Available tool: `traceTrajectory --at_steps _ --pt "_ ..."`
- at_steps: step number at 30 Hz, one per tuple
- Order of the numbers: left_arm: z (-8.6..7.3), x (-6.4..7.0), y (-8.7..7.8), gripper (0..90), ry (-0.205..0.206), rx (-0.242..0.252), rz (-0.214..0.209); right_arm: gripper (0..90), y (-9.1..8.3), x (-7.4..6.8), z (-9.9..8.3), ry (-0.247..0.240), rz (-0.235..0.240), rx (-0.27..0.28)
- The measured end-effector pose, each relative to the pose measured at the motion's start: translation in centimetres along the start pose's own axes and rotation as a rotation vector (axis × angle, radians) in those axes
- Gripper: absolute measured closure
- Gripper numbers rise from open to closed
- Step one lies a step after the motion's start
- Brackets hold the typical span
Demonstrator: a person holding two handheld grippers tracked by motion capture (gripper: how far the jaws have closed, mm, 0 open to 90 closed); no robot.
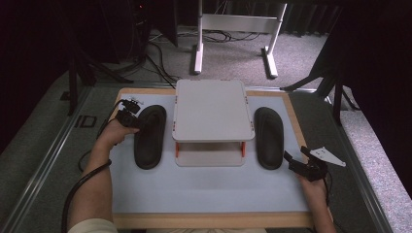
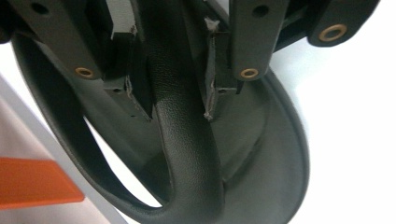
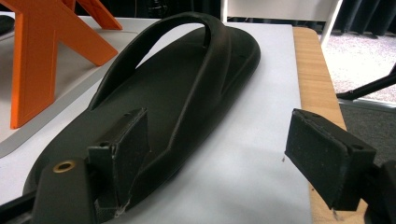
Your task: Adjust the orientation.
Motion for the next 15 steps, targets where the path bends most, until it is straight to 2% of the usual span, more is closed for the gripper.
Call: traceTrajectory --at_steps 2,5,6,8,10,15 --pt "-0.1 0.0 0.0 63.4 -0.003 0.006 0.0 20.7 0.0 0.0 0.0 0.0 0.0 -0.001" --pt "-0.2 0.0 -0.2 66.7 -0.042 0.039 -0.016 20.7 0.0 0.0 0.0 -0.001 -0.003 -0.004" --pt "-0.2 0.1 -0.4 68.8 -0.07 0.057 -0.013 20.7 0.1 0.0 0.0 0.002 -0.004 -0.005" --pt "-0.2 0.2 -0.4 69.7 -0.073 0.059 -0.013 20.7 0.1 0.0 0.0 0.004 -0.004 -0.005" --pt "-0.2 0.4 -0.5 70.7 -0.069 0.056 0.001 20.7 0.0 0.0 0.0 0.007 -0.003 -0.004" --pt "0.0 0.5 -1.3 71.2 -0.09 0.048 0.034 20.7 0.1 0.0 0.0 0.005 -0.005 -0.004"
Point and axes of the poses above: each handheld gripper's, and its own axes: y roughly forward along the jaws, z roughly out of its top, x roughly to its right, the point moved 3 cm from there along y, roughly forward along the jaws, and after that the axes turned 4 degrees about -y, right-handed, at the moved point
